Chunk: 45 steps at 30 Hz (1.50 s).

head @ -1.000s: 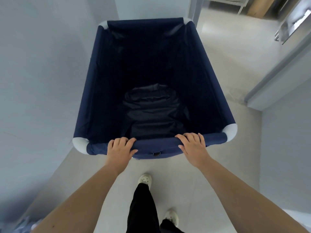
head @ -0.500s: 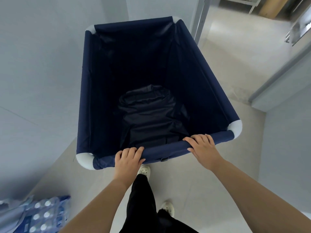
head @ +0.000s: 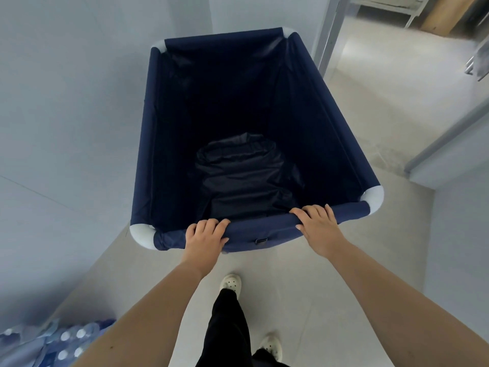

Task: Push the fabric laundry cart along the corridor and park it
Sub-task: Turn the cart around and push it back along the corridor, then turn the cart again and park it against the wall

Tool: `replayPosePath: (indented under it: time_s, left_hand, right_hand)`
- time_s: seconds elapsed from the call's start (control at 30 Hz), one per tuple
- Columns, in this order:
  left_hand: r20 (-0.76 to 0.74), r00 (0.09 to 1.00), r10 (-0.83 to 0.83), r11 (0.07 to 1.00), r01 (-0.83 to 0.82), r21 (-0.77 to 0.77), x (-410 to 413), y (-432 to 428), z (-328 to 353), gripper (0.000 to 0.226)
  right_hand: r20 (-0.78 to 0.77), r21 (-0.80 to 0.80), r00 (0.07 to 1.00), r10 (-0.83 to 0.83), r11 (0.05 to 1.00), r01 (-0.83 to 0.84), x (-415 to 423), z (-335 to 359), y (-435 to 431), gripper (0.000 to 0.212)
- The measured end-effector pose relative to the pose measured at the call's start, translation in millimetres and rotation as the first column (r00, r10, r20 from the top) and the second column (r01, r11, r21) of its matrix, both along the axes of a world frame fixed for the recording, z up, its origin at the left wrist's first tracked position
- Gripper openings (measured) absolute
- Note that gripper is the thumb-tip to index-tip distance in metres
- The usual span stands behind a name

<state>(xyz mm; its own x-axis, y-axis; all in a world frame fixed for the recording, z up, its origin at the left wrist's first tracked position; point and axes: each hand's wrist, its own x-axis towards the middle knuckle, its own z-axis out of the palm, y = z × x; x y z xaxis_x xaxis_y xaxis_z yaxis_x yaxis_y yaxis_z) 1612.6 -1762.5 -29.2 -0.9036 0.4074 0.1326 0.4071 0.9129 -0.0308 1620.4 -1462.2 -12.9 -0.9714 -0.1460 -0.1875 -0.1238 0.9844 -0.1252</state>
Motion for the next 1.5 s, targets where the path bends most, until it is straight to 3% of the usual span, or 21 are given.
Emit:
replayPosePath:
  time_s: [0.37,0.73,0.9,1.0,1.13,1.23,1.5]
  left_hand:
    - [0.052,0.996,-0.065,0.998,0.067,-0.023,-109,-13,4,0.047]
    - [0.065,0.988,-0.137,0.99,0.138,-0.002,-220,-27,9,0.046]
    - [0.031,0.983,-0.181,0.98,0.183,-0.073,-226,-40,0,0.037]
    - [0.056,0.985,-0.16,0.984,0.164,-0.075,-226,-38,1,0.045]
    - [0.073,0.982,-0.171,0.983,0.176,-0.059,-226,-40,9,0.037]
    - [0.103,0.983,-0.151,0.987,0.155,-0.03,-226,-38,11,0.045]
    - [0.095,0.983,-0.155,0.983,0.163,-0.08,-228,-43,3,0.039]
  right_hand:
    - [0.091,0.005,0.993,-0.076,0.997,0.076,-98,2,-13,0.043]
    - [0.035,-0.002,0.991,-0.13,0.991,0.131,-186,5,-32,0.043]
    - [-0.048,-0.019,0.992,-0.114,0.993,0.113,-186,3,-38,0.043]
    - [-0.09,-0.022,0.992,-0.093,0.996,0.091,-186,-1,-36,0.043]
    - [-0.068,-0.022,0.997,0.029,0.999,-0.03,-193,2,-29,0.043]
    - [-0.065,-0.006,0.992,0.112,0.994,-0.113,-196,2,-22,0.043]
    - [-0.261,0.068,0.961,0.091,0.995,-0.076,-187,-14,-30,0.048]
